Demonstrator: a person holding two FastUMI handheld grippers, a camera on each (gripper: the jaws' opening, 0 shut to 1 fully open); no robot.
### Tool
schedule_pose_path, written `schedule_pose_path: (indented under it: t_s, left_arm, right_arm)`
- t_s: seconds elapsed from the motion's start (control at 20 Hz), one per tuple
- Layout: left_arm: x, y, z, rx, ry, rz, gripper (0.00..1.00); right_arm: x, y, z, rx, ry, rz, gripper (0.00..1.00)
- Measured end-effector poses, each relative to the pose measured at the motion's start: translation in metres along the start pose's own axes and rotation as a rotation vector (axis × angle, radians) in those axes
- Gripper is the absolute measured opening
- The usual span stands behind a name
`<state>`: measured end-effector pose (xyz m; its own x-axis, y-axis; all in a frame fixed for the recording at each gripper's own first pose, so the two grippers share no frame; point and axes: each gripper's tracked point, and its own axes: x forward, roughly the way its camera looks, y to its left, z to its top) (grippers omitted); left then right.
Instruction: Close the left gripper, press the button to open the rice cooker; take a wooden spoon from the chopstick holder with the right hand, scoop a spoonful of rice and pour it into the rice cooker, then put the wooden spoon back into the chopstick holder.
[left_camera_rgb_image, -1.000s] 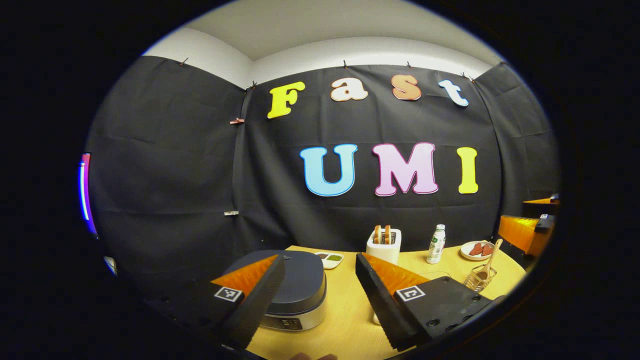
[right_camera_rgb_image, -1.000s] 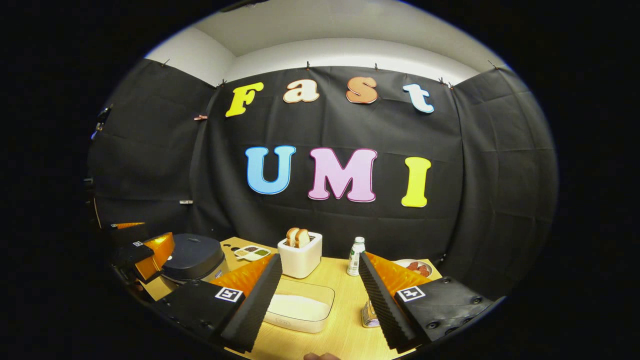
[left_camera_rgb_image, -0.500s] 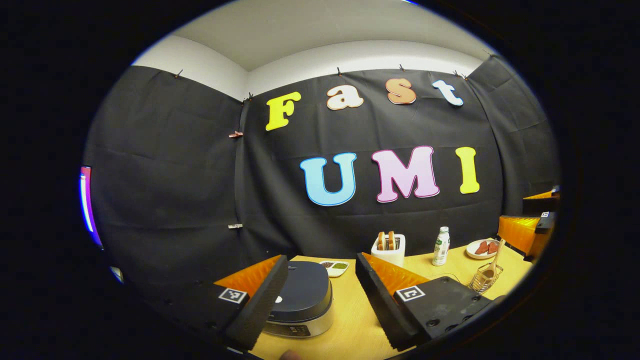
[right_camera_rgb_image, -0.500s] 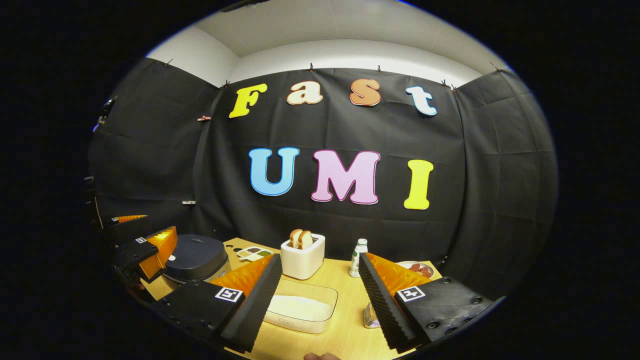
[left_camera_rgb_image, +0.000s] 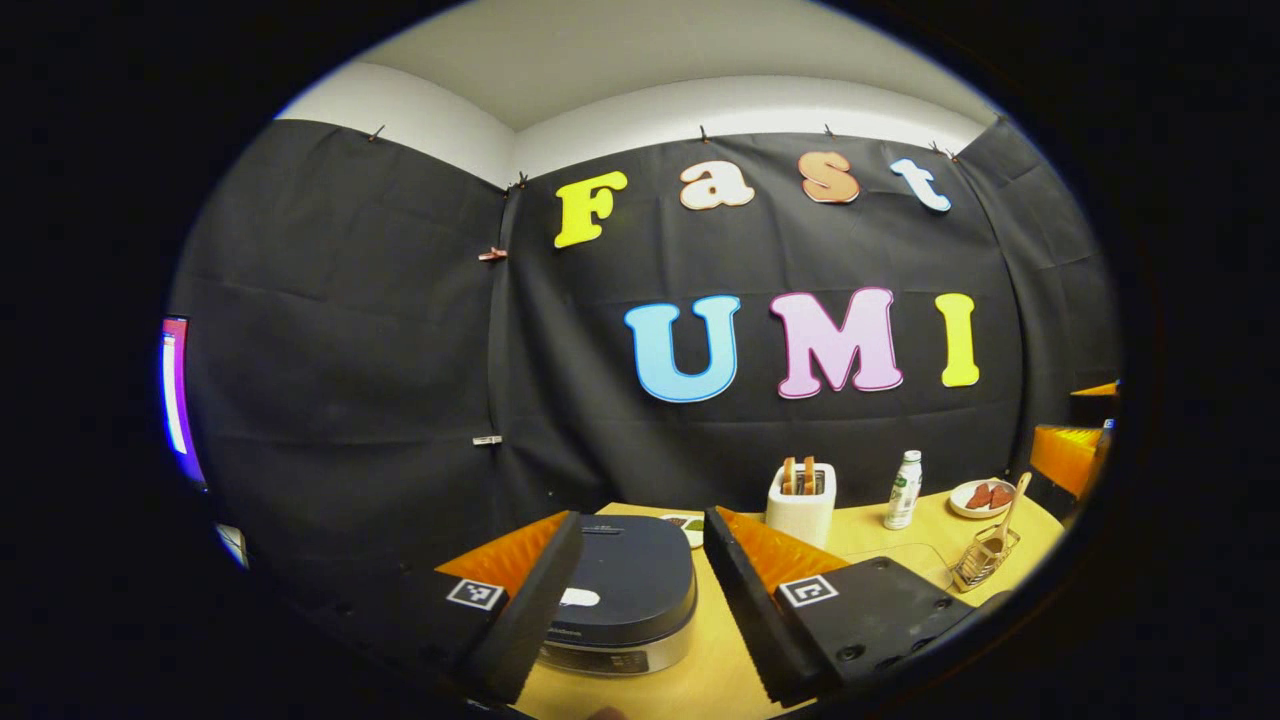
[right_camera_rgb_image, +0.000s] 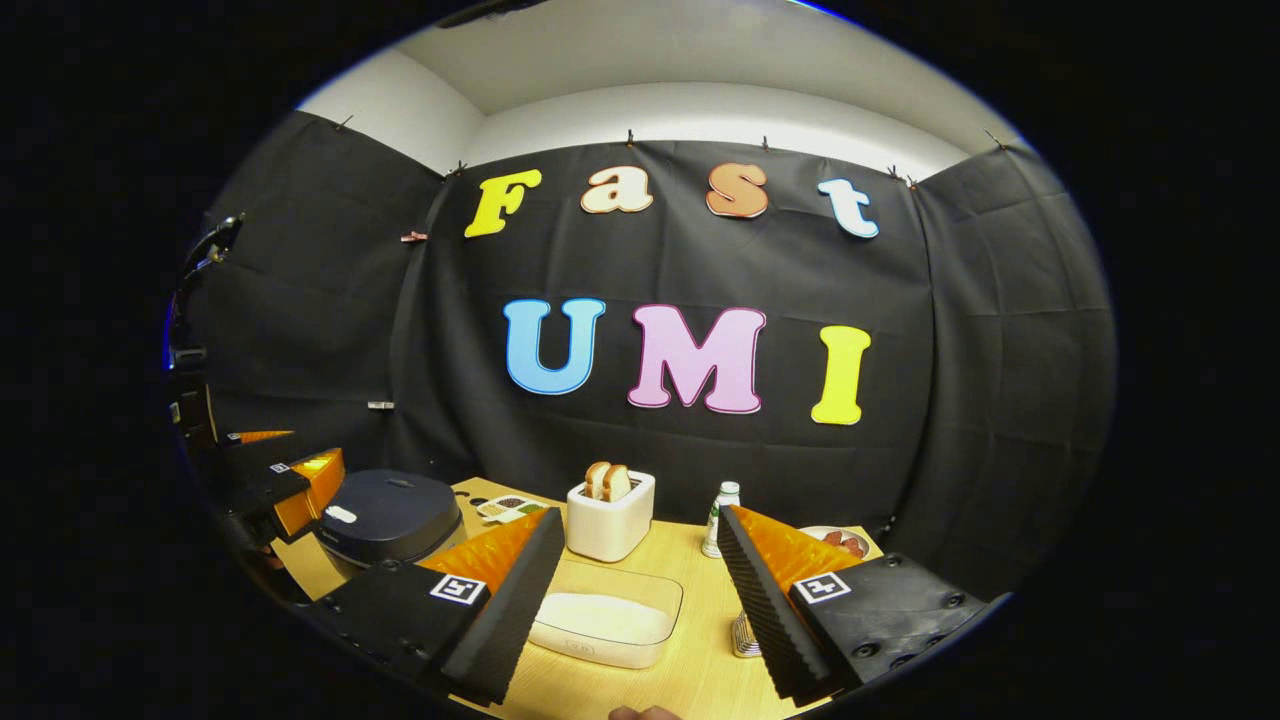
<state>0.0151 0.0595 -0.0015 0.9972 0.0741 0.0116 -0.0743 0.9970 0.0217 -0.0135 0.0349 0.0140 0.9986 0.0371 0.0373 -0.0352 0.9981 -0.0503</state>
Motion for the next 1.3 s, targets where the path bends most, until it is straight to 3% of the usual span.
schedule_pose_path:
  t_s: [0.2,0.3,0.4,0.5,0.9,1.3]
  left_arm:
    - [0.020,0.021,-0.020,0.008,0.062,0.018,0.68]
    - [0.032,0.030,-0.035,0.006,0.111,0.026,0.55]
    - [0.042,0.047,-0.050,-0.005,0.156,0.060,0.36]
    - [0.053,0.053,-0.064,-0.013,0.195,0.064,0.11]
    - [0.075,0.050,-0.118,-0.040,0.362,-0.016,0.06]
    - [0.078,0.050,-0.137,-0.083,0.416,0.014,0.07]
  right_arm:
    - [0.002,0.007,-0.005,-0.017,0.012,-0.001,0.95]
    - [0.003,0.012,-0.006,-0.020,0.015,0.002,0.95]
    - [0.003,0.017,-0.008,-0.025,0.023,0.006,0.96]
    - [0.004,0.022,-0.011,-0.030,0.028,0.008,0.95]
    - [0.007,0.028,-0.019,-0.045,0.046,-0.013,0.96]
    - [0.010,0.026,-0.023,-0.039,0.058,-0.029,0.96]
